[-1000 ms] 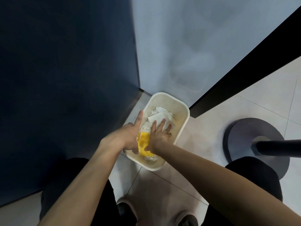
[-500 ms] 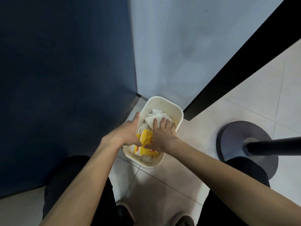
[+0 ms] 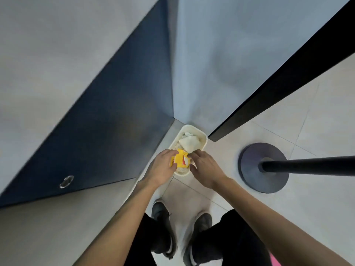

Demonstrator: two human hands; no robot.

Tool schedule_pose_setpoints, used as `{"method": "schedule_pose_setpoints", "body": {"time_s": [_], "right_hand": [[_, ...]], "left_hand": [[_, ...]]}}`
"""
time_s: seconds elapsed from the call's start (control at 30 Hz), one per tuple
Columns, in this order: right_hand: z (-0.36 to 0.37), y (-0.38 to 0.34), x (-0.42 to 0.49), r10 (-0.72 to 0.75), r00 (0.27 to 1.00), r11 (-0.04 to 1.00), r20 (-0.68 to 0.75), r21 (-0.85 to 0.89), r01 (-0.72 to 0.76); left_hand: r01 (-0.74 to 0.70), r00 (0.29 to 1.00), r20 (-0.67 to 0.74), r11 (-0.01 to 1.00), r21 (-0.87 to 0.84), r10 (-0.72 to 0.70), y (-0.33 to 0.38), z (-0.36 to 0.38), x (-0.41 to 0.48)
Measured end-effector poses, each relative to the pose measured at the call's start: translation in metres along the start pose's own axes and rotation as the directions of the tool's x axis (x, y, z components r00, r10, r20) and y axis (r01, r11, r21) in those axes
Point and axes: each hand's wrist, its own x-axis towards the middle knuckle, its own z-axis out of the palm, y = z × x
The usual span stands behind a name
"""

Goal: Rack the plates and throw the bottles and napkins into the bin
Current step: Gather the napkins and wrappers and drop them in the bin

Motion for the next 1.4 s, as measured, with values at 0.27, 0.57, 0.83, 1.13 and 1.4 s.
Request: {"method": "schedule_pose_setpoints", "body": {"time_s": [0.27,0.57,0.83,1.13,1.4], "right_hand": [[-0.122,-0.090,-0.151,0.005,1.000,0.991,0.010,0.136,-0.006],[-0.200,-0.146,-0.239,-0.215,0.977,0.970,-0.010,0.113,0.215],[-0.226,-0.239,-0.288,-0.506,0.860,0.861,0.069,-0.020,0.509],[-0.191,-0.380,-0.299,-0.771,0.588,0.602,0.244,-0.023,0.798],[-0.137,-0.533,-0.316,-0.838,0.437,0.469,0.325,0.021,0.883]], "left_hand": [[0.069,0.996,-0.038,0.985,-0.158,-0.076,0.105,-0.086,-0.165],[0.056,0.955,-0.256,0.941,-0.334,-0.147,0.164,-0.141,-0.284],[0.011,0.831,-0.489,0.888,-0.460,-0.264,0.171,-0.181,-0.397],[0.040,0.560,-0.660,0.812,-0.582,-0.501,0.111,-0.217,-0.559],[0.005,0.370,-0.701,0.756,-0.655,-0.610,0.035,-0.255,-0.662]]}}
